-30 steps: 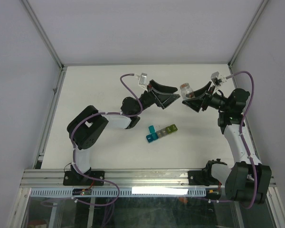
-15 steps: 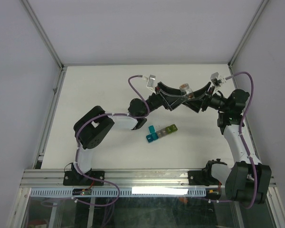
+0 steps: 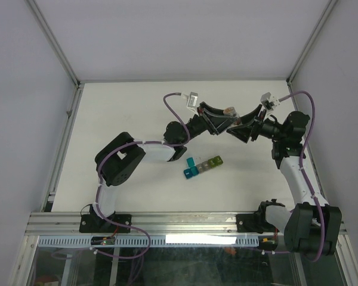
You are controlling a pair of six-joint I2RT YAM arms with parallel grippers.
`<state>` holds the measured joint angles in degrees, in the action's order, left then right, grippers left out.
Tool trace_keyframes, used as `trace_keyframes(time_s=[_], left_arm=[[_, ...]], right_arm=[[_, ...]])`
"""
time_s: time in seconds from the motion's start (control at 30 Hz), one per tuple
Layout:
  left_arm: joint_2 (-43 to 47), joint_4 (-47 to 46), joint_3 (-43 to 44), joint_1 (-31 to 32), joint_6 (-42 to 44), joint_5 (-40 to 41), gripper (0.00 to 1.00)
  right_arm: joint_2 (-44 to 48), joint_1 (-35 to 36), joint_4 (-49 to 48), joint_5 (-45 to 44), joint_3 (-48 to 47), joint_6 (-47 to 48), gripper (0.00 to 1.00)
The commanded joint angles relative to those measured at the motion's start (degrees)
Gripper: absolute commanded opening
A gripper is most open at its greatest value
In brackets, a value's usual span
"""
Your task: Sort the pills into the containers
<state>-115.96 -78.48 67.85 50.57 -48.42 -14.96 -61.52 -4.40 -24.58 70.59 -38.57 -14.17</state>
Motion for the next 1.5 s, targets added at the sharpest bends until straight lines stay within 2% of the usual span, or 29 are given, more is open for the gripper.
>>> trace_keyframes(time_s=[0.0, 0.07, 0.17, 0.4, 0.5, 0.63, 0.7, 0.73, 0.8, 0.87, 0.93, 1.0, 1.03, 1.07, 1.17, 1.27, 1.47], left_arm=[[-0.34, -1.73, 2.72, 0.89, 0.72, -1.46, 0.24], [0.26, -1.73, 2.44, 0.44, 1.48, -2.28, 0.17], [1.58, -1.82, 1.46, -0.98, 1.82, -3.59, 0.12], [3.65, -1.27, 0.34, -2.48, 3.38, -5.61, 0.1], [3.57, -0.93, 0.69, -2.46, 3.49, -6.16, 0.1], [3.56, -0.69, 0.86, -2.47, 3.72, -6.47, 0.1], [3.62, -0.5, 1.01, -2.46, 3.77, -6.76, 0.1], [3.56, -0.42, 1.11, -2.48, 3.71, -6.95, 0.1], [3.27, -0.35, 1.46, -2.44, 3.44, -7.53, 0.12], [2.99, -0.32, 2.02, -2.47, 2.66, -8.08, 0.23], [2.35, -2.05, 2.12, -2.43, 1.33, -8.76, 0.43], [1.6, -4.7, 1.87, -2.48, -0.45, -8.96, 0.66], [1.2, -5.92, 1.72, -2.43, -1.21, -8.9, 0.74], [0.84, -6.77, 1.6, -2.36, -1.85, -8.73, 0.82], [-0.1, -8.01, 1.66, -2.25, -2.77, -8.17, 0.94], [-0.82, -8.53, 2.31, -1.81, -2.82, -8.42, 0.96], [-1.93, -9.35, 3.25, -1.25, -2.73, -7.86, 0.83]], right_arm=[[0.52, 0.71, 1.55, -0.3, -1.98, 2.72, 0.26], [0.61, 0.71, 3.94, -0.5, -2.63, 4.84, 0.41], [0.77, 0.75, 10.09, -1.04, -4.26, 10.02, 0.55], [0.96, 0.71, 14.66, -1.61, -5.4, 13.89, 0.61], [0.79, 0.72, 15.87, -1.71, -5.78, 14.75, 0.69], [0.76, 0.72, 16.14, -1.84, -5.86, 14.87, 0.71], [0.7, 0.77, 16.16, -2.02, -5.91, 14.88, 0.67], [0.72, 0.72, 16.14, -2.04, -5.98, 14.92, 0.62], [0.55, 0.71, 16.14, -1.65, -6.29, 14.48, 0.43], [0.23, 0.71, 15.83, -1.51, -6.56, 13.51, 0.22], [-0.03, 0.71, 13.96, -0.87, -6.5, 11.33, 0.07], [-0.26, 0.25, 9.33, -0.75, -5.69, 10.73, 0.05], [-0.27, -0.22, 6.69, 0.45, -5.13, 4.62, 0.0], [-0.19, -0.58, 4.3, 0.78, -4.59, 1.75, 0.0], [0.22, -1.33, 0.14, 1.14, -3.44, -2.41, 0.0], [0.43, -1.52, -2.02, 1.27, -2.82, -4.25, 0.0], [-0.24, -1.17, -5.06, 2.15, -1.94, -6.4, 0.0]])
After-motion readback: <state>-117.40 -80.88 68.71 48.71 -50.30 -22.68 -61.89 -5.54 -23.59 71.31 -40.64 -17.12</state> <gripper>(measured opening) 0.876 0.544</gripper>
